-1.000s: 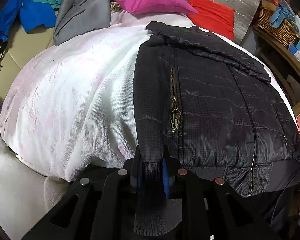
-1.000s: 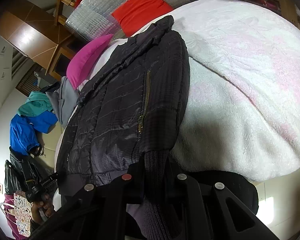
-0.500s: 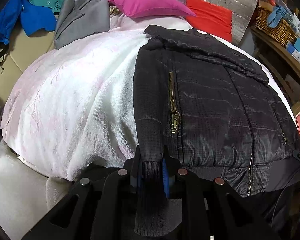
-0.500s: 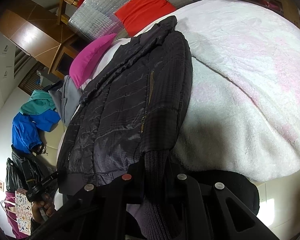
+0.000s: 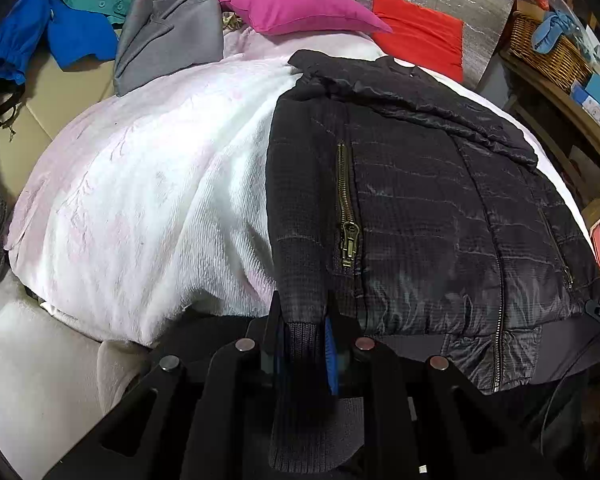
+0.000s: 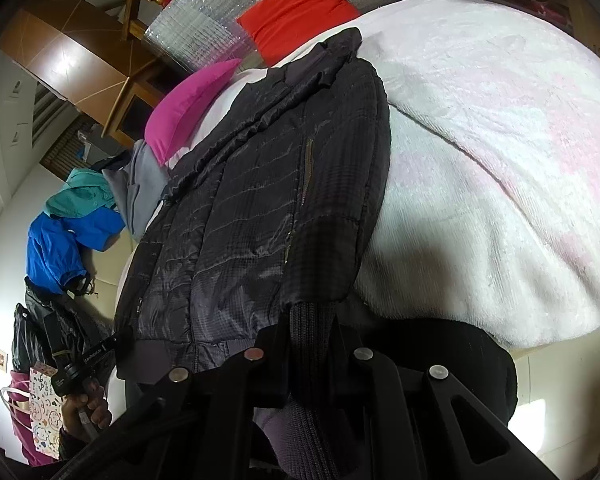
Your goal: Fold large clothes
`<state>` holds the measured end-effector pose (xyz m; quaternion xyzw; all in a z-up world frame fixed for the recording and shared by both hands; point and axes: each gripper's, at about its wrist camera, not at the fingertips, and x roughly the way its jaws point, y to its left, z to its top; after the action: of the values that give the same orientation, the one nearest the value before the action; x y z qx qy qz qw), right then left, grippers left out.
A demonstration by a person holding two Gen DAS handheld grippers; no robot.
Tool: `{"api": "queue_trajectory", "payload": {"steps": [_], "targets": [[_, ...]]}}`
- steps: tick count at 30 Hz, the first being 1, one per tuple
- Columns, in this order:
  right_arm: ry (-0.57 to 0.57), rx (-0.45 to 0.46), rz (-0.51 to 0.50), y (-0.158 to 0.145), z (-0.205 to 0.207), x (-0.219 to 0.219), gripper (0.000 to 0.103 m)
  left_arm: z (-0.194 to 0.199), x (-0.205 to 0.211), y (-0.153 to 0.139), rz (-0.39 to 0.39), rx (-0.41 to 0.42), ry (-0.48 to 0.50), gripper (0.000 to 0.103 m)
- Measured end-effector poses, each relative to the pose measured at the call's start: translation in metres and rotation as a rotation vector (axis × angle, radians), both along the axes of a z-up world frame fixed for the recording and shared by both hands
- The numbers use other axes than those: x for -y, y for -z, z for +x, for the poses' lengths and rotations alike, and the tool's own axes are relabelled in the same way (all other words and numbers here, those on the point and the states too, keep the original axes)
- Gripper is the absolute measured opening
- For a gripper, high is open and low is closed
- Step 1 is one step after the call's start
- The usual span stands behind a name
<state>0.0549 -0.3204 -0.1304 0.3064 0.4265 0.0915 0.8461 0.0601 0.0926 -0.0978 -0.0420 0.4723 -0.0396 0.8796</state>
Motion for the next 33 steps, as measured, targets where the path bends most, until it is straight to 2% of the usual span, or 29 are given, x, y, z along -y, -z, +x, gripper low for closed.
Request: {"api": "queue_trajectory", "payload": {"steps": [22,33], "targets": [[-0.027,-0.004,-0.001,0.002,0.009,0.013,0.014,0.003,0.002,0.001,0.000,0.001,-0.002,0.018],[-0.055,0.016,0.031,-0.003,0.011,0.021,0.014,-0.001,-0.001,0.000,-0.010,0.010,-0.002,0.018]]}}
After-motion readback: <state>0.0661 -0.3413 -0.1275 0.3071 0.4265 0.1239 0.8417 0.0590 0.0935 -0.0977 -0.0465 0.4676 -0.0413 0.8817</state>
